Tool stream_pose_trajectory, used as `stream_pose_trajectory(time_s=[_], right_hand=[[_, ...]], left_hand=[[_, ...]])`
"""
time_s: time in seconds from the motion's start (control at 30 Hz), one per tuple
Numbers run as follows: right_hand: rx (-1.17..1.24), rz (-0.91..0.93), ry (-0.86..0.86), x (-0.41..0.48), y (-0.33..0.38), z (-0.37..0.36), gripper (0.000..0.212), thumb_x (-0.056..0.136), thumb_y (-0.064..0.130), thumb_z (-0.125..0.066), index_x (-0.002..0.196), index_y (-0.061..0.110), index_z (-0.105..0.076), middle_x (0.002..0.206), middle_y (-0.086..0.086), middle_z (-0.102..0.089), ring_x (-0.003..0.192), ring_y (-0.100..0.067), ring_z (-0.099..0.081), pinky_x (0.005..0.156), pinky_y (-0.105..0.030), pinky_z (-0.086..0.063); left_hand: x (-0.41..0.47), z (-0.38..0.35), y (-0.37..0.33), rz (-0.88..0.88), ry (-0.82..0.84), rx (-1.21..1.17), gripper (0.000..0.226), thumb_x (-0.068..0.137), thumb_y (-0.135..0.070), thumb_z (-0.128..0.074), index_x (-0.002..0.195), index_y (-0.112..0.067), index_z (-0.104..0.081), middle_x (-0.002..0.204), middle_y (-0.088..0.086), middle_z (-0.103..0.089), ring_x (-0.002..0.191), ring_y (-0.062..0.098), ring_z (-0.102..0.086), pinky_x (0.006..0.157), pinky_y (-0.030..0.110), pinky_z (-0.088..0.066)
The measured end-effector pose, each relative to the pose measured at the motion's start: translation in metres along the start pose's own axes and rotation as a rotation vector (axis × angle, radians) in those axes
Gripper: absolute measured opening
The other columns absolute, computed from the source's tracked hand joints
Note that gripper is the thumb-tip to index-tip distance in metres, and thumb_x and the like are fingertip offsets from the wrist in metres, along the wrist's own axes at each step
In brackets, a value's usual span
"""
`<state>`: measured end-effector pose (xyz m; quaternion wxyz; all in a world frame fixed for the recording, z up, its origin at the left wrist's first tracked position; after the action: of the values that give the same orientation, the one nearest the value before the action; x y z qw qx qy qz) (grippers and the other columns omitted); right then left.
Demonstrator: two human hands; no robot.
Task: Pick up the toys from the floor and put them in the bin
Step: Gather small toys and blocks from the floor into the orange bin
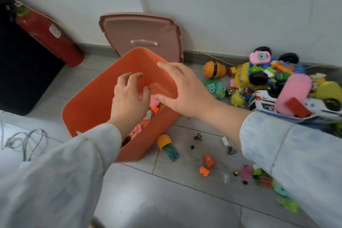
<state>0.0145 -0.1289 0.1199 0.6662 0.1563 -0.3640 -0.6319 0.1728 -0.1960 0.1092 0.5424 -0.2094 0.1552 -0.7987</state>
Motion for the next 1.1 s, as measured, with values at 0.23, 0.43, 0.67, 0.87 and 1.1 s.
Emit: stream_pose_trajectory(time_s=[0.23,0.43,0.67,0.87,1.1], right_hand=[[-0.182,-0.180,-0.120,-0.050,-0.061,0.062,0.074,0.085,0.052,-0.065,0.146,0.017,-0.042,0.133,-0.002,-0.060,0.126,-0.025,-0.041,0.106,-0.033,-0.033],[-0.257,-0.347,-0.091,-0.125,-0.110,0.093,0.069,0.087,0.047,-0.068,0.145,0.019,-0.043,0.144,-0.005,-0.051,0.128,-0.026,-0.045,0.106,-0.036,-0.039],[-0.417,-0.683,0.271,-0.261,-0.161,0.057,0.083,0.085,0.066,-0.058,0.152,0.034,-0.022,0.161,-0.002,-0.013,0.148,-0.027,-0.014,0.114,-0.055,-0.033],[-0.535,-0.870,0.488,-0.349,-0.177,0.029,0.103,0.073,0.093,-0.037,0.154,0.043,0.002,0.164,0.000,0.015,0.151,-0.027,0.019,0.116,-0.068,-0.009],[-0.517,-1.076,0.486,-0.397,-0.191,0.017,0.120,0.063,0.095,-0.045,0.146,0.047,0.027,0.158,0.002,0.035,0.148,-0.034,0.025,0.108,-0.076,-0.024]], left_hand=[[0.008,-0.035,-0.112,-0.402,0.015,-0.054,0.046,0.083,-0.024,-0.052,0.128,-0.015,-0.057,0.130,0.012,-0.052,0.121,0.033,-0.048,0.105,0.050,-0.039],[-0.034,-0.100,-0.170,-0.716,0.177,-0.031,0.045,0.081,-0.016,-0.060,0.126,-0.010,-0.059,0.124,0.017,-0.054,0.110,0.039,-0.052,0.102,0.049,-0.041],[-0.097,-0.178,-0.108,-0.575,0.544,0.215,0.059,0.084,-0.041,-0.054,0.140,-0.026,-0.046,0.141,0.013,-0.043,0.131,0.034,-0.039,0.108,0.050,-0.035],[-0.144,-0.196,-0.037,-0.572,0.621,0.346,0.067,0.081,-0.061,-0.041,0.140,-0.028,-0.045,0.147,0.014,-0.040,0.136,0.035,-0.036,0.110,0.055,-0.029],[-0.177,-0.195,0.023,-0.379,0.580,0.435,0.080,0.074,-0.072,-0.049,0.141,-0.031,-0.039,0.159,0.018,-0.024,0.146,0.038,-0.021,0.104,0.069,-0.024]])
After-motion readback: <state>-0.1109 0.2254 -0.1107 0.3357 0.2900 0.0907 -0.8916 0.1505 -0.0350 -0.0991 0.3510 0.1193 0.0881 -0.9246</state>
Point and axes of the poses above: each hand's wrist, its own x-axis towards the middle knuckle, its own z-axis out of the back of the hand, y = z × x, the point moved 8 cm from there along x, towards the middle knuckle
